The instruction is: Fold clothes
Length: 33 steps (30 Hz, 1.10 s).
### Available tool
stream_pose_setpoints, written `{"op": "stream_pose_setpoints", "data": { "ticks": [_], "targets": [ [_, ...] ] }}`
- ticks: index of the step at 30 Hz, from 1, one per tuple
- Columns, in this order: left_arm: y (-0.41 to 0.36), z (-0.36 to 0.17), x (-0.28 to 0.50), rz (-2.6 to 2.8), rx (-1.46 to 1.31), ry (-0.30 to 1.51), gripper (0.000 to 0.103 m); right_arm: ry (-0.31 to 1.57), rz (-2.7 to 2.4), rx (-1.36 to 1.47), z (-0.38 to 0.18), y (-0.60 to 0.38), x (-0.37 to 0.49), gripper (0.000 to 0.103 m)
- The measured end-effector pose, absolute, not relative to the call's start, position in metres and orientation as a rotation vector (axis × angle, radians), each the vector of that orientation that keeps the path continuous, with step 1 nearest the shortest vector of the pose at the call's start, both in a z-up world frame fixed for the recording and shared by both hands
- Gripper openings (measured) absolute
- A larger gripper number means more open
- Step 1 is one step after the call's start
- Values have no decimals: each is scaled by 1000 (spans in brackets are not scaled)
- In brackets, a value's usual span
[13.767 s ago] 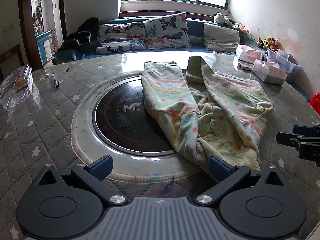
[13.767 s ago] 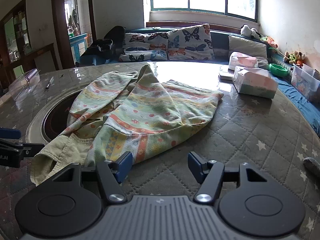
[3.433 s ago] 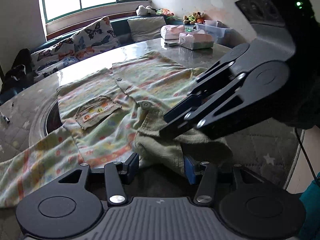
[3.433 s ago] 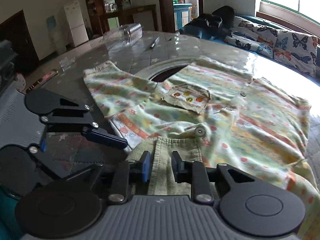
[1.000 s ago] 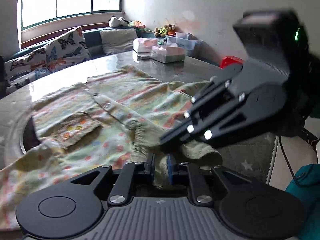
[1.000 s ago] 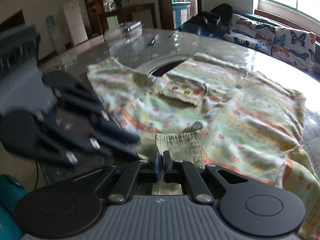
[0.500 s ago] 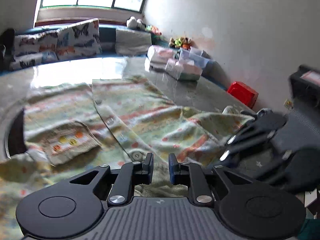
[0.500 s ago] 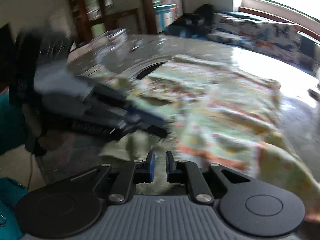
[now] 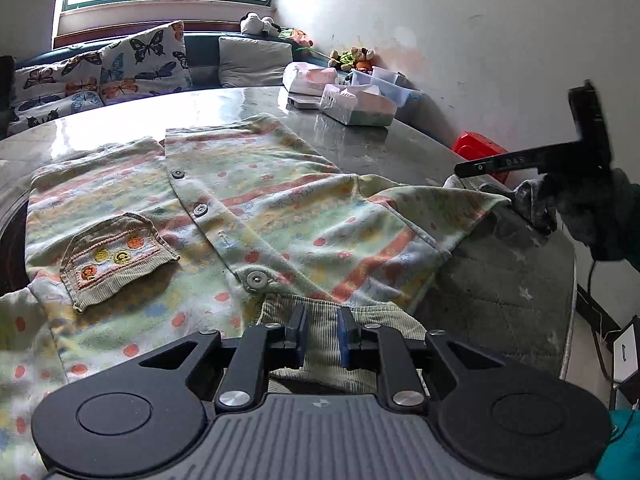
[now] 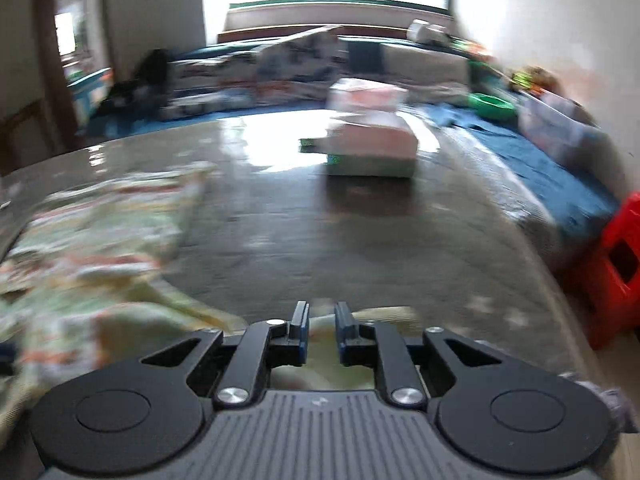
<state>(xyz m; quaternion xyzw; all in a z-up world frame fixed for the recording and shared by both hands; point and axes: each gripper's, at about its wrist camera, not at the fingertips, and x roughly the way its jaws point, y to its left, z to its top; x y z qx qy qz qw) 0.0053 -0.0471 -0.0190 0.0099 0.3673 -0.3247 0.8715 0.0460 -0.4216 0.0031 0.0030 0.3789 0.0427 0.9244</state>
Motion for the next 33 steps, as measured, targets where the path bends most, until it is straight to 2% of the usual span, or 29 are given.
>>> {"op": "stream_pose_setpoints", "data": {
  "ticks": [2,4,5,9,11,13,21,25,29,33],
  "targets": [
    [-48,-19,5,-677,25,769,18,785,64,16,-2,-432,51,17],
    [-49,-18,6,-675,30,772,18,792,41,26,-8,-443,55,32],
    [-49,-18,6,-674,32,774,18,795,30,31,-11,-449,58,35],
    [-50,-18,6,-671,42,777,18,809,-17,51,-22,-470,67,35],
    [-50,-18,6,-671,43,777,18,807,-25,54,-24,-475,67,29],
    [-51,-19,6,-670,44,777,18,801,-18,48,-21,-475,68,0],
    [-52,-19,6,-668,48,777,18,651,-115,-9,6,-479,70,0],
    [-52,-19,6,-666,48,776,18,698,-133,6,-2,-486,79,1],
    [-51,-19,6,-665,44,776,18,727,-25,45,-4,-478,74,8],
    [-51,-19,6,-667,43,777,18,786,43,17,-17,-462,80,10]
  ]
}}
